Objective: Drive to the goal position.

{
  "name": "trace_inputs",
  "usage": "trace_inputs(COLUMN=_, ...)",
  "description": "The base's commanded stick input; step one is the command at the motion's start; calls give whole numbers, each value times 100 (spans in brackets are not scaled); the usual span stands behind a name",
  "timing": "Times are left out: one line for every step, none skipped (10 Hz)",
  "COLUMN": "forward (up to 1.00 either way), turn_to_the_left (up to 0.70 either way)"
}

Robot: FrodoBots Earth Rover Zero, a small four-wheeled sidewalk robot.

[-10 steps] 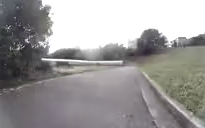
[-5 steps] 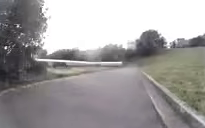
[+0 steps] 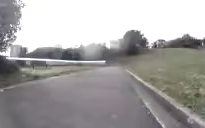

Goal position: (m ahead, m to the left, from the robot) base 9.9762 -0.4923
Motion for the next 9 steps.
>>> trace_inputs(forward=100, turn_to_the_left=0)
trace_inputs(forward=100, turn_to_the_left=-3)
trace_inputs(forward=100, turn_to_the_left=-6)
trace_inputs(forward=100, turn_to_the_left=-10)
trace_inputs(forward=100, turn_to_the_left=-13)
trace_inputs(forward=100, turn_to_the_left=-4)
trace_inputs(forward=100, turn_to_the_left=0)
trace_inputs(forward=100, turn_to_the_left=0)
trace_inputs(forward=100, turn_to_the_left=0)
